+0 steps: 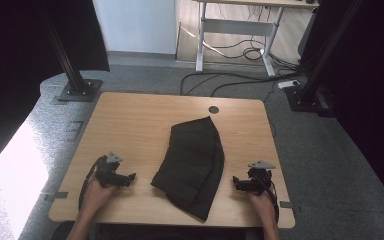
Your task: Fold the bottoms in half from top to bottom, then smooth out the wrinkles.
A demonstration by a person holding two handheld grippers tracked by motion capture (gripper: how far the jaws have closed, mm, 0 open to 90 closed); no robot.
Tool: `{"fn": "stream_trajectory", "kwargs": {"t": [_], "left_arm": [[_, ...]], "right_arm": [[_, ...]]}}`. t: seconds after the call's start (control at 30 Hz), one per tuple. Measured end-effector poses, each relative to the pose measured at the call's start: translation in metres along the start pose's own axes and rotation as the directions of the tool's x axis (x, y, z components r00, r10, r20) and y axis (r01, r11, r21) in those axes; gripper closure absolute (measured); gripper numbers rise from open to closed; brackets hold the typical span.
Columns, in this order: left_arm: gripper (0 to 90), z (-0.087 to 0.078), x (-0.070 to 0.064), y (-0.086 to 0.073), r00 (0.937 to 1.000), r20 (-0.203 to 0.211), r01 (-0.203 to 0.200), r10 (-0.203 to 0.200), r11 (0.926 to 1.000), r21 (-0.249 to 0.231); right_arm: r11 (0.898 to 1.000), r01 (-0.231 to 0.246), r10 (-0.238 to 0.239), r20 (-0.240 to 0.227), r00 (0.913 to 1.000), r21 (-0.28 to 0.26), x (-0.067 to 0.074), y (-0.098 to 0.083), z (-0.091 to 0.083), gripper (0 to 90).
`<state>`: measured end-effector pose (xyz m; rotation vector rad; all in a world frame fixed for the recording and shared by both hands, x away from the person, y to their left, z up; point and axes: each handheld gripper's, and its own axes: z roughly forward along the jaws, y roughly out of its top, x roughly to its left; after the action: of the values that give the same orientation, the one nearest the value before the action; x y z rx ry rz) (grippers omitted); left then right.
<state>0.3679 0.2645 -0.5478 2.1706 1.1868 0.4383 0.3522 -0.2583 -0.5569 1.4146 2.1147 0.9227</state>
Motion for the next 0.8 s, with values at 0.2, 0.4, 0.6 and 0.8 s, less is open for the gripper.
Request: {"fn": "stream_trajectory", "kwargs": {"t": [0.2,0.4,0.6,0.8], "left_arm": [[0.0,0.0,0.001,0.0,0.9998,-0.012,0.015,-0.015,0.9999,-0.001],[0.0,0.0,0.001,0.0,0.9998,-0.012,0.014,-0.014,0.9999,-0.001],[0.0,0.0,0.0,0.001,1.0,0.005,0.003,-0.003,1.0,0.002],[0.0,-0.006,0.0,0.031,0.9993,0.016,-0.034,0.035,0.9981,-0.05]], "right_arm": [[1.0,-0.003,0.003,0.004,1.0,0.006,0.0,0.0,0.0,1.2],[1.0,-0.009,0.008,0.01,0.9999,0.007,0.0,0.0,0.0,0.7],[1.0,-0.014,0.014,0.003,0.9999,0.012,0.001,0.0,-0.002,1.1],[1.0,-0.011,0.011,-0.034,0.9993,0.011,0.01,0.007,-0.013,2.8]]}}
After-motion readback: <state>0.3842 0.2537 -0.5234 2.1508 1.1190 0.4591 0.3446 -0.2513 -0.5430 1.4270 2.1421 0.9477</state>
